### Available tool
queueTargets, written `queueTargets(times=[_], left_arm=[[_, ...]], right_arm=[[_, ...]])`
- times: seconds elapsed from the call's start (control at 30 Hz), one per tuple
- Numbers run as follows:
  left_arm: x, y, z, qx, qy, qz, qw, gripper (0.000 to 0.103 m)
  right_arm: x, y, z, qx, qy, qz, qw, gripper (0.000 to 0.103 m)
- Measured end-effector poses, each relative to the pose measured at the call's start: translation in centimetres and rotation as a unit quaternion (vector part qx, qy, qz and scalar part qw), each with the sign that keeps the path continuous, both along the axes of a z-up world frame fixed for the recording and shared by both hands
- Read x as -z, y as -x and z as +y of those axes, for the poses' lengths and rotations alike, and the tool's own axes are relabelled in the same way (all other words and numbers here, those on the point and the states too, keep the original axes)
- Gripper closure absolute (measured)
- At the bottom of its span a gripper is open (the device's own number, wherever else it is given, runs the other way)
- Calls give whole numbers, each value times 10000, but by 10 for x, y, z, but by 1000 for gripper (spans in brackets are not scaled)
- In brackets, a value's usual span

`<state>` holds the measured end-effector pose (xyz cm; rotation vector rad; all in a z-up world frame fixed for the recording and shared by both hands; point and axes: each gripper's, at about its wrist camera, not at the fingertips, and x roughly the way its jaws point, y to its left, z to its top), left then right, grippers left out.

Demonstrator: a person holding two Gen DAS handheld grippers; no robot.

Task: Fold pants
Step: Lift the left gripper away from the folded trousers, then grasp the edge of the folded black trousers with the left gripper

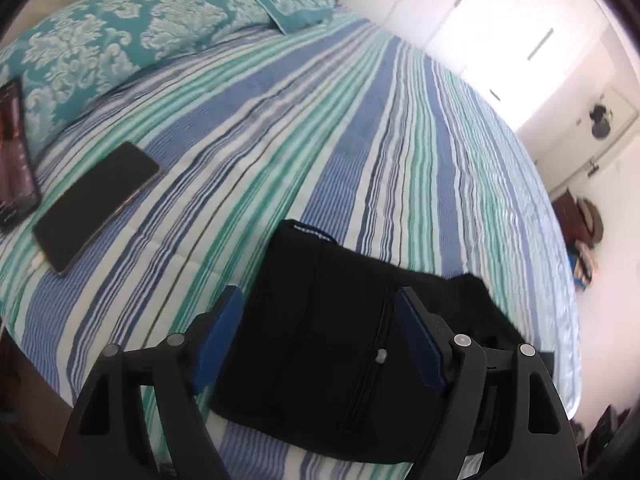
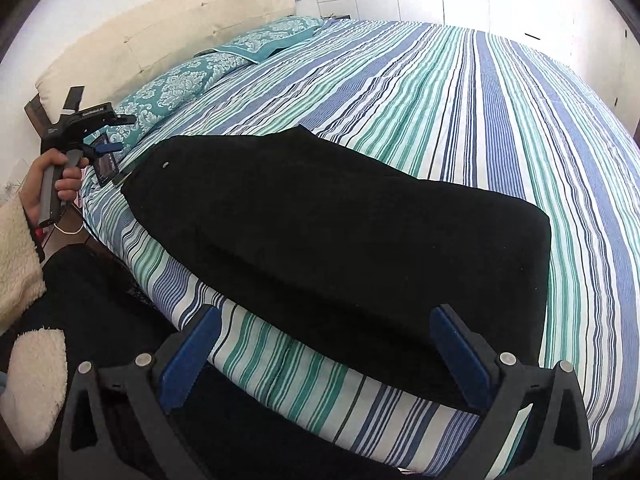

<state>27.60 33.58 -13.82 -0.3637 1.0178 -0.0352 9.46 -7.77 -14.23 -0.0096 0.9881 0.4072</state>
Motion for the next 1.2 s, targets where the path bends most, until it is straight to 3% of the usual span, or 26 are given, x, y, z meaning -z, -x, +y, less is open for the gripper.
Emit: queueTargets(times=[0.07, 0.1, 0.17, 0.27, 0.43, 0.57, 0.67, 0.73, 0.83, 0.9, 0.97, 1.03, 1.1, 1.2], left_arm=[[18, -11, -12, 278, -460, 143, 9985, 23], [29, -17, -12, 270, -484, 309, 9980, 23], [58, -26, 1, 127, -130, 690, 9975, 21], [83, -27, 16, -1, 655, 826, 9944, 12], [89, -26, 20, 260, 1024, 673, 9921, 4], [89, -27, 16, 570, 913, 595, 9924, 4], [88, -31, 16, 631, 987, 787, 9900, 4], [87, -35, 15, 723, 1072, 1042, 9861, 4], [82, -36, 0, 1426, 1467, 1166, 9719, 5], [84, -36, -11, 1738, 1148, 1203, 9706, 5], [90, -39, -9, 1647, 1227, 1219, 9711, 4], [92, -45, 2, 1268, 1607, 1159, 9719, 4], [96, -50, 13, 838, 2048, 1236, 9673, 4], [96, -55, 7, 1037, 2173, 1361, 9610, 4]], right_arm=[[3, 0, 5, -37, 11, 42, 10000, 0], [4, 0, 7, -40, 28, 55, 10000, 0], [6, 1, 10, -57, 45, 92, 9999, 0], [10, 2, 16, -132, 89, 172, 9997, 0], [17, 0, 20, -157, 110, 266, 9995, 0], [25, -2, 24, -182, 103, 370, 9991, 0], [27, -3, 27, -221, 91, 398, 9989, 0], [27, -4, 29, -265, 109, 391, 9988, 0], [28, -5, 30, -290, 124, 399, 9987, 0], [29, -5, 29, -272, 100, 407, 9988, 0], [31, -5, 29, -253, 92, 429, 9987, 0], [33, -6, 29, -237, 100, 473, 9985, 0], [35, -6, 29, -240, 115, 507, 9984, 0], [36, -6, 31, -276, 157, 524, 9981, 0]])
